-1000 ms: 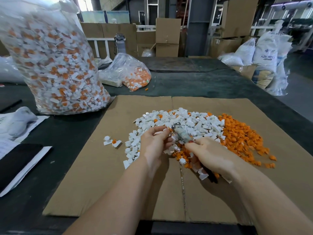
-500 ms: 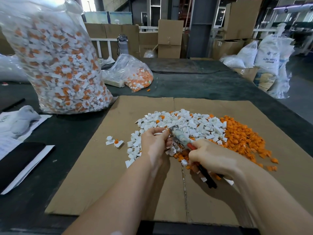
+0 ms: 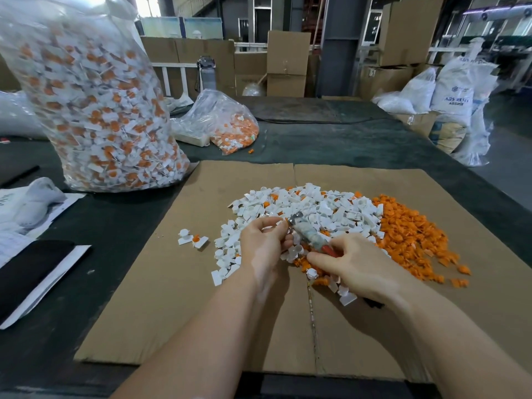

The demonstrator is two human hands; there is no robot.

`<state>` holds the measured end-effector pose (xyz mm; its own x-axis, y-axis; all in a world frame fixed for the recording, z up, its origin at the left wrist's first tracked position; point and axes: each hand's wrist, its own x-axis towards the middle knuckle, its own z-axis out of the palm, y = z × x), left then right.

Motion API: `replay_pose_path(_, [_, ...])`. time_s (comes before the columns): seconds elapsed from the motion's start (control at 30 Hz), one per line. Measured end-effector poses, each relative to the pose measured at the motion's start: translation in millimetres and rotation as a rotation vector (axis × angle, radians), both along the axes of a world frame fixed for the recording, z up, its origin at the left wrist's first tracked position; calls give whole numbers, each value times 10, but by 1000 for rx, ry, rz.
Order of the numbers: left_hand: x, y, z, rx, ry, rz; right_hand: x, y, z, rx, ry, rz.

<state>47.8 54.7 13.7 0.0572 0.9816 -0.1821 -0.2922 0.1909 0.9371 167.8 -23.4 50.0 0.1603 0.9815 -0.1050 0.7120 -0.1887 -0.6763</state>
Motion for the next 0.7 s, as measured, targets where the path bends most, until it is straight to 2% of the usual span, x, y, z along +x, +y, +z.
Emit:
replay_pose_path(0.07, [-34, -11, -30, 35, 17, -18, 95, -1, -39, 66, -24, -76])
replay_pose_path(0.2, [-91, -75, -146, 132, 176, -128, 297, 75, -198, 188, -386, -275])
replay_pose_path(0.3, [-94, -107, -219, 231, 403, -169, 415, 133, -326, 192, -594, -319])
replay_pose_path(0.37, [-99, -104, -248, 265, 482, -165, 460, 157, -392, 183, -705, -322])
replay_pose_path(0.6, [-107, -94, -310, 322, 524, -132, 429, 193, -497, 87, -862, -357])
replay_pose_path(0.63, [-107, -97, -318, 333, 525, -132, 395, 185, -492, 119, -896, -356])
replay_pose_path(0.7, [-107, -107, -327, 338, 508, -131, 290, 175, -474, 356, -861, -301])
